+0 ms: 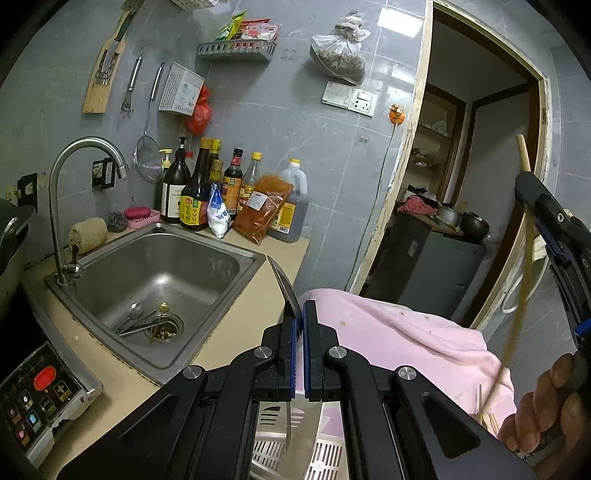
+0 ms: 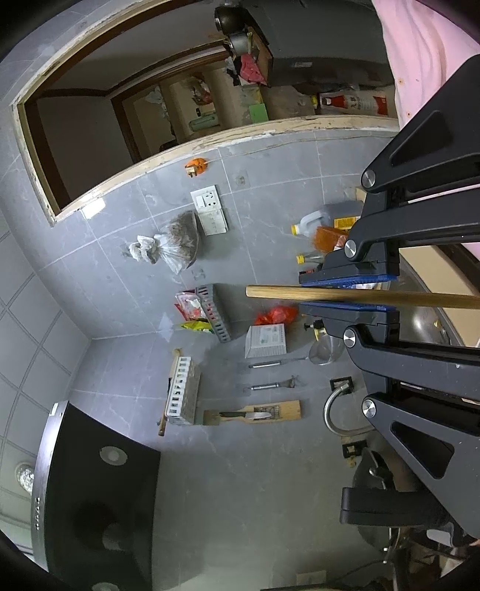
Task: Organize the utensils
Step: 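Open the left tool over the caddy while the right tool releases its chopstick inside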
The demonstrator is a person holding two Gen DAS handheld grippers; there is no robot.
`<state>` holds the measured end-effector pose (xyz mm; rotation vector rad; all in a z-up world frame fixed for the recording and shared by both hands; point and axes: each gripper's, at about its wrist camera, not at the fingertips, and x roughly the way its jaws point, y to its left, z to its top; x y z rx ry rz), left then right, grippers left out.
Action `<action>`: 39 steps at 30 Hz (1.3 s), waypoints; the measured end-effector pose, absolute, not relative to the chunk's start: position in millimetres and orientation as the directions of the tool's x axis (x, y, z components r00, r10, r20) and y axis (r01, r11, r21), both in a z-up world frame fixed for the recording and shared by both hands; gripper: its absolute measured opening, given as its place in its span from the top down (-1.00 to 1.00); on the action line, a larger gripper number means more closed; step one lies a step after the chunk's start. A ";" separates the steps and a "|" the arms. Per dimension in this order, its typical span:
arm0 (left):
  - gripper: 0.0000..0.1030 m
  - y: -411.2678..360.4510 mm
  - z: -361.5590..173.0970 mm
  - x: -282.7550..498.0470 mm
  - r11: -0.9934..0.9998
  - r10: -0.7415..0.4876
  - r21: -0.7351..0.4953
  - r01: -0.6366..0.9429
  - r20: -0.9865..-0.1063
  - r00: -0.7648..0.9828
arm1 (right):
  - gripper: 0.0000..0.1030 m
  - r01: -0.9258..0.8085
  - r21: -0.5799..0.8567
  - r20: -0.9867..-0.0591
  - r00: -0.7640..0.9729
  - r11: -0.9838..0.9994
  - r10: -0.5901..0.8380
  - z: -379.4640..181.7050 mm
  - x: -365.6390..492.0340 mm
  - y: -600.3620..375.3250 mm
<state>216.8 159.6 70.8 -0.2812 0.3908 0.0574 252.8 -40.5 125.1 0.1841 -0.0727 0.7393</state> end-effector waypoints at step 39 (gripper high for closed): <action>-0.49 99.1 113.8 161.6 0.968 -0.058 -0.252 -0.003 -0.231 0.971 | -0.76 -0.450 0.091 0.007 0.892 0.888 0.452 111.2 182.2 -168.2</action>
